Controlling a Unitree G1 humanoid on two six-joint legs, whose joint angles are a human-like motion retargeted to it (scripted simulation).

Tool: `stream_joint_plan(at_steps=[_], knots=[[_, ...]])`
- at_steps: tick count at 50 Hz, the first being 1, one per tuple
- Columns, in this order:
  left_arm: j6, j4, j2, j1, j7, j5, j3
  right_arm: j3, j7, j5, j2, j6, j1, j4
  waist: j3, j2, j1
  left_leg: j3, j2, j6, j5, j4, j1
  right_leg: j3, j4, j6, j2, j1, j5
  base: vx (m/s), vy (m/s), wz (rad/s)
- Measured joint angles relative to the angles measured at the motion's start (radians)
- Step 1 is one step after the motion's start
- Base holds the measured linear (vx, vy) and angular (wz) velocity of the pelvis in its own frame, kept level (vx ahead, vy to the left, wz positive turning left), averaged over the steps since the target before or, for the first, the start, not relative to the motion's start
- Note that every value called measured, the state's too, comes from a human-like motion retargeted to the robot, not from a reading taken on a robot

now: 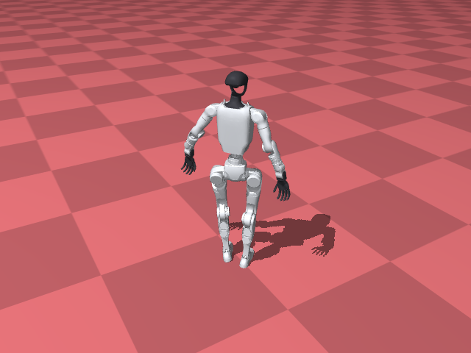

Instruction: Kungfu

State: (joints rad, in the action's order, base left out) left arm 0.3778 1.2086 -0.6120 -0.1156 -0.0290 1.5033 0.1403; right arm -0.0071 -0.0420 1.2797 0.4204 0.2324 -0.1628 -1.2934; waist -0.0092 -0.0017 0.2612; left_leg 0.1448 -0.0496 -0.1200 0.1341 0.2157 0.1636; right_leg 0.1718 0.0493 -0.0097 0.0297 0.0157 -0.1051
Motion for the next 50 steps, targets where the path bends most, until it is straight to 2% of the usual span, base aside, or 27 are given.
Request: stream_joint_plan(at_steps=[3,5,7,8,10,12,13,17,20,24,27,30,33,35,37,38,40,42,43,45,46,47,48,50], knots=[[0.007,0.065,0.079,-0.018,0.202,-0.217,-0.116,-0.041,-0.062,-0.154,-0.046,0.011,0.001,-0.030,0.002,-0.001,-0.014,0.028,0.007,0.025,-0.025,-0.011,-0.015,-0.004,0.007,-0.002,0.001,-0.002,-0.005,0.12,0.01,-0.14],[-0.007,0.079,0.101,-0.021,0.297,-0.366,-0.143,-0.068,-0.117,-0.276,-0.075,0.005,0.006,-0.044,0.003,-0.003,-0.013,0.041,0.009,0.039,-0.025,-0.012,-0.019,0.003,0.026,0.011,-0.001,0.001,-0.009,0.11,0.02,0.06],[-0.025,0.081,0.116,-0.021,0.317,-0.422,-0.162,-0.101,-0.128,-0.352,-0.102,0.000,0.005,-0.050,0.001,-0.003,-0.006,0.047,0.012,0.059,-0.013,-0.021,-0.024,0.015,0.076,0.075,-0.008,0.028,0.008,0.04,0.01,0.22],[-0.034,0.076,0.123,-0.017,0.314,-0.425,-0.171,-0.116,-0.125,-0.379,-0.113,-0.001,0.009,-0.051,0.002,0.000,-0.002,0.045,0.013,0.068,-0.008,-0.027,-0.023,0.018,0.124,0.143,-0.014,0.058,0.039,-0.03,-0.07,0.00],[-0.044,0.068,0.131,-0.006,0.286,-0.400,-0.194,-0.136,-0.107,-0.410,-0.137,-0.005,0.035,-0.053,0.014,0.030,-0.005,0.047,0.083,0.060,0.007,-0.018,0.005,0.025,0.274,0.272,0.045,0.179,0.199,-0.15,-0.36,-0.58],[-0.047,0.066,0.146,0.010,0.255,-0.397,-0.199,-0.140,-0.085,-0.433,-0.139,-0.011,0.078,-0.048,0.047,0.073,-0.009,0.071,0.181,0.035,0.017,0.015,0.043,0.155,0.499,0.272,0.103,0.352,0.303,-0.36,-0.66,-1.14],[-0.046,0.071,0.155,0.018,0.247,-0.409,-0.188,-0.142,-0.074,-0.443,-0.137,-0.015,0.096,-0.047,0.056,0.098,-0.007,0.086,0.201,0.042,0.022,0.020,0.052,0.211,0.608,0.272,0.098,0.429,0.324,-0.22,-0.17,-0.89],[-0.088,0.094,0.190,0.028,0.260,-0.365,-0.201,-0.172,-0.033,-0.528,-0.171,-0.031,0.110,-0.056,0.074,0.223,0.041,0.050,0.265,0.096,0.043,0.024,0.086,0.304,1.056,0.272,0.042,0.676,0.184,0.04,0.50,-0.09],[-0.084,0.096,0.230,0.015,0.248,-0.329,-0.197,-0.213,-0.025,-0.624,-0.195,0.011,0.074,-0.069,0.064,0.292,0.054,0.007,0.282,0.125,0.043,-0.001,0.086,0.334,1.288,0.272,0.003,0.788,0.056,0.17,0.29,0.36],[-0.068,0.106,0.236,0.001,0.211,-0.361,-0.173,-0.228,-0.042,-0.702,-0.215,0.016,0.043,-0.082,0.039,0.315,0.054,0.002,0.308,0.119,0.052,0.004,0.104,0.349,1.447,0.272,0.046,0.901,-0.032,0.14,-0.07,-0.09],[-0.078,0.117,0.253,-0.011,0.209,-0.345,-0.202,-0.242,-0.034,-0.716,-0.224,0.021,0.029,-0.085,0.030,0.321,0.062,0.005,0.310,0.115,0.062,0.015,0.108,0.353,1.491,0.272,0.055,0.918,-0.066,0.11,-0.01,-0.09],[-0.084,0.131,0.277,-0.010,0.184,-0.316,-0.239,-0.258,-0.013,-0.746,-0.229,0.039,0.016,-0.067,0.025,0.310,0.059,0.010,0.305,0.103,0.082,0.058,0.118,0.340,1.485,0.272,0.061,0.897,-0.103,0.11,-0.04,-0.02],[-0.103,0.105,0.296,-0.002,0.049,-0.290,-0.323,-0.281,0.024,-0.812,-0.246,0.075,0.004,0.010,0.038,0.283,0.053,0.014,0.314,0.073,0.115,0.184,0.169,0.313,1.408,0.272,0.083,0.848,-0.075,0.07,-0.13,-0.08],[-0.131,0.034,0.342,0.010,-0.059,-0.370,-0.432,-0.300,0.033,-0.879,-0.260,0.114,-0.010,0.110,0.054,0.255,0.038,0.029,0.311,0.058,0.145,0.277,0.190,0.245,1.281,0.272,0.138,0.780,-0.033,0.06,-0.19,-0.27],[-0.139,-0.060,0.407,0.027,-0.053,-0.465,-0.562,-0.305,-0.005,-0.942,-0.271,0.133,-0.048,0.215,0.047,0.239,0.029,0.054,0.276,0.073,0.153,0.264,0.157,0.178,1.143,0.272,0.155,0.695,-0.015,0.17,0.02,0.09],[-0.129,-0.127,0.442,0.037,-0.019,-0.531,-0.643,-0.306,-0.048,-0.985,-0.274,0.143,-0.078,0.277,0.034,0.240,0.049,0.045,0.241,0.082,0.134,0.230,0.138,0.161,1.058,0.272,0.124,0.641,-0.006,0.28,0.13,0.83],[-0.079,-0.275,0.466,0.034,0.050,-0.728,-0.758,-0.284,-0.161,-1.088,-0.264,0.168,-0.129,0.381,-0.006,0.238,0.100,0.024,0.172,0.066,0.058,0.175,0.116,0.155,0.867,0.236,0.047,0.532,0.028,0.31,0.02,0.97],[-0.028,-0.456,0.437,0.015,0.088,-1.007,-0.809,-0.220,-0.273,-1.223,-0.230,0.177,-0.163,0.478,-0.002,0.210,0.097,0.048,0.133,0.002,-0.101,0.130,0.075,0.082,0.624,0.182,0.043,0.395,0.120,0.13,-0.05,0.09],[-0.004,-0.541,0.408,0.016,0.090,-1.150,-0.822,-0.186,-0.310,-1.283,-0.210,0.179,-0.174,0.522,0.013,0.196,0.092,0.051,0.115,-0.047,-0.201,0.121,0.062,0.032,0.501,0.159,0.045,0.327,0.177,-0.04,0.12,0.32],[0.032,-0.700,0.318,0.048,0.094,-1.445,-0.835,-0.134,-0.373,-1.385,-0.159,0.171,-0.182,0.613,0.044,0.156,0.127,0.064,0.023,-0.142,-0.422,0.143,0.078,-0.059,0.320,0.175,-0.034,0.235,0.270,-0.25,0.48,1.39],[0.031,-0.763,0.257,0.085,0.081,-1.575,-0.838,-0.115,-0.394,-1.414,-0.141,0.161,-0.183,0.658,0.066,0.130,0.155,0.130,-0.012,-0.142,-0.473,0.209,0.124,-0.062,0.255,0.232,-0.093,0.201,0.353,-0.54,0.82,2.10],[0.026,-0.821,0.196,0.128,0.070,-1.697,-0.842,-0.095,-0.412,-1.441,-0.126,0.153,-0.187,0.707,0.086,0.109,0.175,0.182,-0.034,-0.142,-0.505,0.275,0.169,-0.057,0.204,0.269,-0.143,0.170,0.387,-0.66,0.92,1.92],[0.012,-0.868,0.133,0.185,0.060,-1.802,-0.850,-0.073,-0.425,-1.462,-0.118,0.147,-0.197,0.763,0.105,0.100,0.182,0.207,-0.033,-0.142,-0.499,0.340,0.210,-0.032,0.181,0.269,-0.173,0.144,0.324,-0.49,0.55,1.25],[-0.023,-0.935,0.010,0.358,0.091,-1.997,-0.854,-0.037,-0.443,-1.510,-0.106,0.136,-0.214,0.898,0.136,0.103,0.161,0.141,0.017,-0.142,-0.344,0.449,0.275,0.013,0.160,0.188,-0.168,0.092,0.142,-0.17,-0.37,0.21]])
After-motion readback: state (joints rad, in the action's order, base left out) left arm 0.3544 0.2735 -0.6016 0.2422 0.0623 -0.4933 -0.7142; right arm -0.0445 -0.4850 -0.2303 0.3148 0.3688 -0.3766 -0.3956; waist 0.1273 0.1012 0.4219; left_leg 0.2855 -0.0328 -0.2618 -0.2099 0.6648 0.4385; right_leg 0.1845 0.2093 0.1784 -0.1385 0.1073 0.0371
